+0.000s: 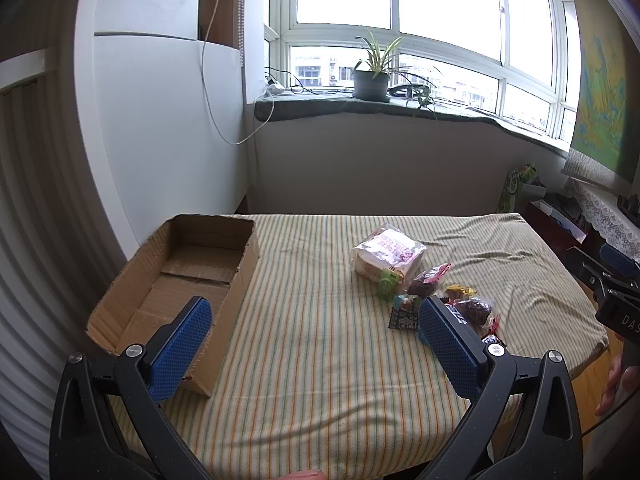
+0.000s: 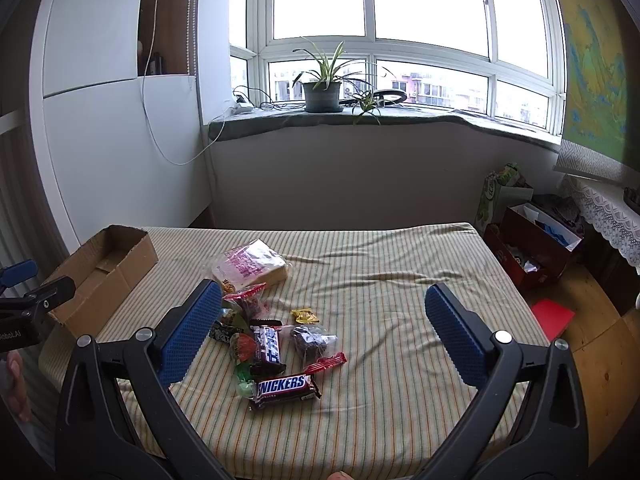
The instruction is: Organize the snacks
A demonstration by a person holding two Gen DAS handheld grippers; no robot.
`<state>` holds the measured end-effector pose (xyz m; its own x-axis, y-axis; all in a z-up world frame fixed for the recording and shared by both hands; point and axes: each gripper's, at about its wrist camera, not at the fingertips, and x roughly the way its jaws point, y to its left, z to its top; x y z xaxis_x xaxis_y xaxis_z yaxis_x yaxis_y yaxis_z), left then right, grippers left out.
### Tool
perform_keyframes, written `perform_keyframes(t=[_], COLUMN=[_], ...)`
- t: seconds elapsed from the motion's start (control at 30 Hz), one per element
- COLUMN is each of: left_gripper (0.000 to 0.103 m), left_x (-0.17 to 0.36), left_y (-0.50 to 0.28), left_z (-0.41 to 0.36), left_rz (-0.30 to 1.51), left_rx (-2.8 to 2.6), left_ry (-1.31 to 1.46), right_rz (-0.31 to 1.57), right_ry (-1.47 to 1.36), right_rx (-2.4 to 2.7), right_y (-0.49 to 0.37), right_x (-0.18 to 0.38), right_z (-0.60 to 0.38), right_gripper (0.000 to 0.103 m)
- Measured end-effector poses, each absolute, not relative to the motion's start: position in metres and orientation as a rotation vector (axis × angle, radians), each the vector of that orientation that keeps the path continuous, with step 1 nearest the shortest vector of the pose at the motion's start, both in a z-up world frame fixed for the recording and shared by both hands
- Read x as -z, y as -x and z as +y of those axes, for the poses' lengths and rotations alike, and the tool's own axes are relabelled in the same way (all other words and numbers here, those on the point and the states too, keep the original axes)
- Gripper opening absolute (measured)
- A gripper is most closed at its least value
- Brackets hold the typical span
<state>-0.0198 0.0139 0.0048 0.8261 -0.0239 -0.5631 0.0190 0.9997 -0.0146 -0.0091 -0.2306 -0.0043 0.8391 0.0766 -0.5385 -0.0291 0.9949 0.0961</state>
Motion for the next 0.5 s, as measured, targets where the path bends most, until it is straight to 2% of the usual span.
perform_keyframes(t=[0.5], left_gripper=[0.103], left_x=[-0.0089], left_y=[0.0217], left_z=[0.0165], left_rz=[0.591], left_rx=[0.021], left_ry=[0.012], right_rz=[0.57], right_ry=[-0.085], right_rx=[-0.055], right_y=[0.0118], right_x=[0.004], right_z=[-0.231], right_gripper=[0.103])
